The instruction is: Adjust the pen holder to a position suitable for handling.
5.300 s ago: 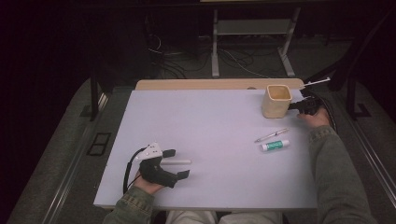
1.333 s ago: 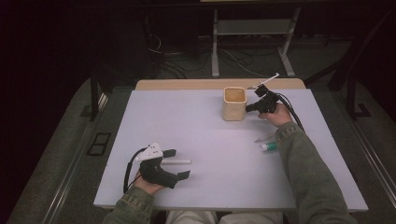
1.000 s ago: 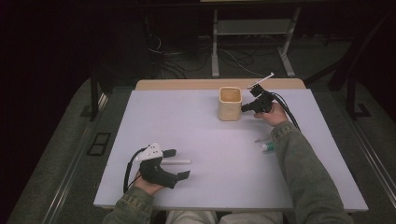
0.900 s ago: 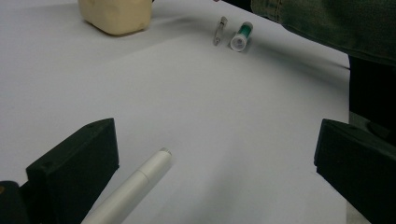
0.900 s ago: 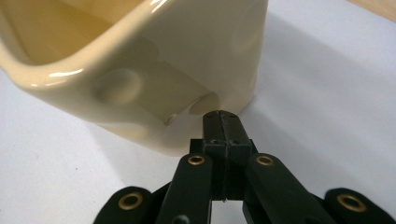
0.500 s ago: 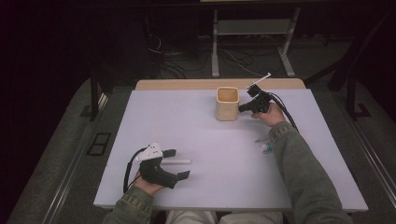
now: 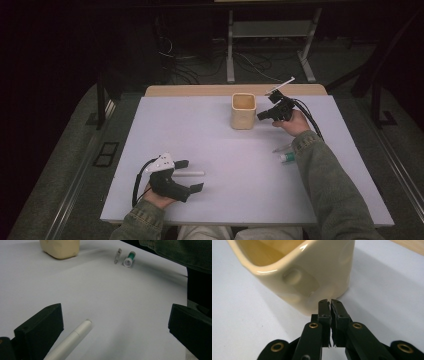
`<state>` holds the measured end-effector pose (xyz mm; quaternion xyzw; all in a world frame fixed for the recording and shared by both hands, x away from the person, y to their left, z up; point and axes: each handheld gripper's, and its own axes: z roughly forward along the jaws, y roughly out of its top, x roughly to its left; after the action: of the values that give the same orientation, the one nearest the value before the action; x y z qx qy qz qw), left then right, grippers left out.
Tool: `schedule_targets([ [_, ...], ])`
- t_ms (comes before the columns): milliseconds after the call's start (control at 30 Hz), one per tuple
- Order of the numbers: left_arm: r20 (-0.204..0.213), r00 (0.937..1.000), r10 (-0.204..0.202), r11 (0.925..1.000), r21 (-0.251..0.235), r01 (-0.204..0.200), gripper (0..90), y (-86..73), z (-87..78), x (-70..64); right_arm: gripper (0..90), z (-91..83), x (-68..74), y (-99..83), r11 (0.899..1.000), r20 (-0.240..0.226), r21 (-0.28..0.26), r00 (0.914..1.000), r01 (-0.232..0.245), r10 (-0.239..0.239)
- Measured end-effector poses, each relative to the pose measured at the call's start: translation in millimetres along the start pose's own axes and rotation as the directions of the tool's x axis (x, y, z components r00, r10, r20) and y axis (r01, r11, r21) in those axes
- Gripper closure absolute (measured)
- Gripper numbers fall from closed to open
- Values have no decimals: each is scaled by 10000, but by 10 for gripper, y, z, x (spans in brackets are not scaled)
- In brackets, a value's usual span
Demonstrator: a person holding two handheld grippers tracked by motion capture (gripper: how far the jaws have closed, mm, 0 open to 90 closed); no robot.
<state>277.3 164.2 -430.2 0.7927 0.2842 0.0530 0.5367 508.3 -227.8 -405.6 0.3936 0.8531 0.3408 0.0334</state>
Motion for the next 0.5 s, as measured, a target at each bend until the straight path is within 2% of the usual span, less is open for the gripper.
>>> schedule_targets([
  [233, 11, 10000, 7, 10000, 13, -7, 0, 0, 0, -2, 793, -99, 30, -24, 9999, 168, -104, 9999, -32, 34],
  [500, 56, 10000, 3, 10000, -24, -3, 0, 6, -2, 4, 655, -250, 120, -78, 9998, 319, -212, 9995, 57, -51],
])
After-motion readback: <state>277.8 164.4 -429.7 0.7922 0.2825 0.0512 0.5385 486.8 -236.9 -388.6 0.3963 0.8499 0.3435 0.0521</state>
